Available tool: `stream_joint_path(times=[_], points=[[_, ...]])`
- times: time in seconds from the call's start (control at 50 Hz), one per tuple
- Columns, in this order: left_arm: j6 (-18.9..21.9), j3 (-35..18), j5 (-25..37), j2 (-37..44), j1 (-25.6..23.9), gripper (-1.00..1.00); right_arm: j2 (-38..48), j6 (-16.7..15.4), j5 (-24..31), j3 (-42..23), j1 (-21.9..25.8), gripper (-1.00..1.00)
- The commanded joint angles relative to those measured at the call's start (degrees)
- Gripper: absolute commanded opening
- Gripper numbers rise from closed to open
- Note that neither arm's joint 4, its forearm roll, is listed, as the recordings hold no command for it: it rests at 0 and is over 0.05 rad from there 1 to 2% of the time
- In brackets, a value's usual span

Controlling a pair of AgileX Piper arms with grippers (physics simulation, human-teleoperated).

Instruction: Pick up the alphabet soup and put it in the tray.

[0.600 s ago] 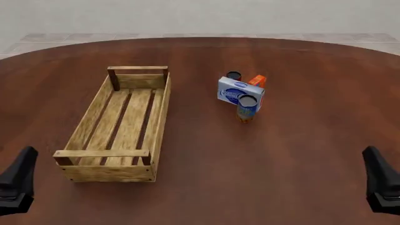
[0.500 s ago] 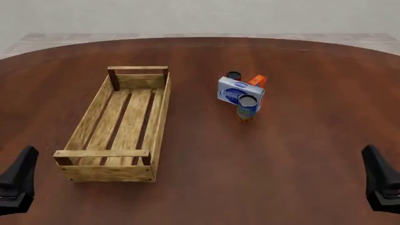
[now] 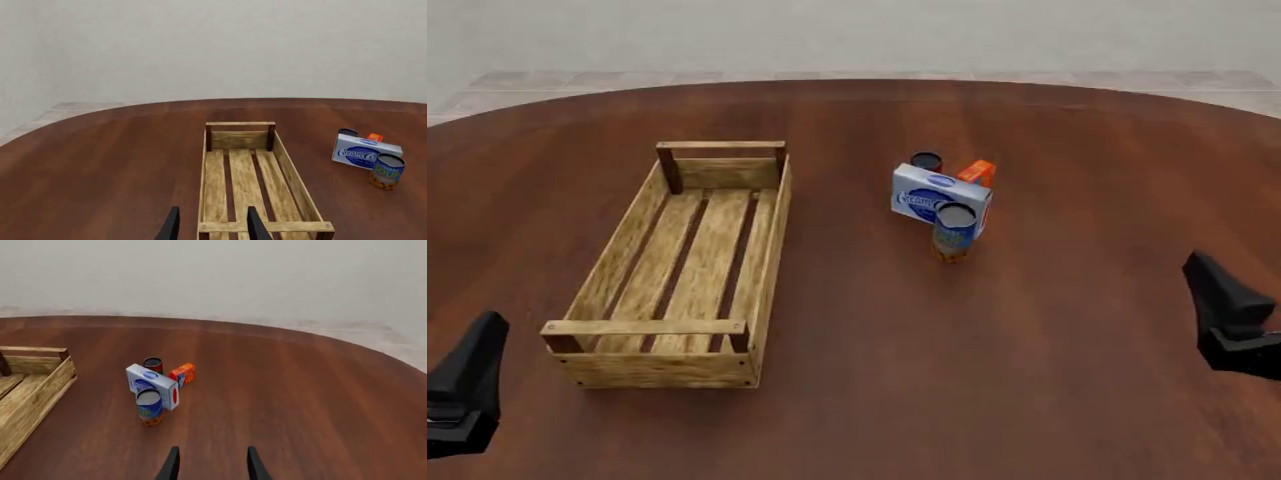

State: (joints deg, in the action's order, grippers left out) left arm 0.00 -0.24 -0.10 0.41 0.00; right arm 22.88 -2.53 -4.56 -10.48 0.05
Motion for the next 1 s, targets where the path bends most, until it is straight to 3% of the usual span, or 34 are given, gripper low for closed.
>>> stream_joint_path(times=[0.02,0.16,0.18,0.24,0.32,0.34,0.36,0.38,0.42,0.44,0.48,0.58,0.68,1.0], points=[[0.0,-0.01,0.0,0.01,0.0,1.0,12.97,0.73,1.13,-7.58,5.68,1.0],[0.0,-0.01,0.0,0.01,0.0,1.0,18.06,0.09,6.15,-13.85,9.42,1.0],[0.0,-0.01,0.0,0.01,0.0,1.0,20.73,-0.08,7.33,-15.16,8.1,1.0],[0.0,-0.01,0.0,0.01,0.0,1.0,21.45,0.18,10.6,-18.96,11.34,1.0],[0.0,-0.01,0.0,0.01,0.0,1.0,23.31,-3.4,14.48,-23.03,10.92,1.0],[0.0,-0.01,0.0,0.01,0.0,1.0,23.31,-3.4,14.49,-23.05,10.92,1.0],[0.0,-0.01,0.0,0.01,0.0,1.0,26.24,-0.33,16.92,-24.93,8.67,1.0],[0.0,-0.01,0.0,0.01,0.0,1.0,25.91,-1.14,18.71,-27.18,11.6,1.0],[0.0,-0.01,0.0,0.01,0.0,1.0,26.66,-1.32,19.56,-28.08,11.84,1.0],[0.0,-0.01,0.0,0.01,0.0,1.0,28.05,-0.14,20.71,-29.34,10.75,1.0],[0.0,-0.01,0.0,0.01,0.0,1.0,28.94,-2.75,22.55,-31.85,10.13,1.0],[0.0,-0.01,0.0,0.01,0.0,1.0,34.54,-2.11,27.32,-38.55,8.93,1.0],[0.0,-0.01,0.0,0.01,0.0,1.0,38.31,-1.08,30.07,-42.42,9.83,1.0],[0.0,-0.01,0.0,0.01,0.0,1.0,50.27,-4.28,32.75,-50.0,9.93,1.0]])
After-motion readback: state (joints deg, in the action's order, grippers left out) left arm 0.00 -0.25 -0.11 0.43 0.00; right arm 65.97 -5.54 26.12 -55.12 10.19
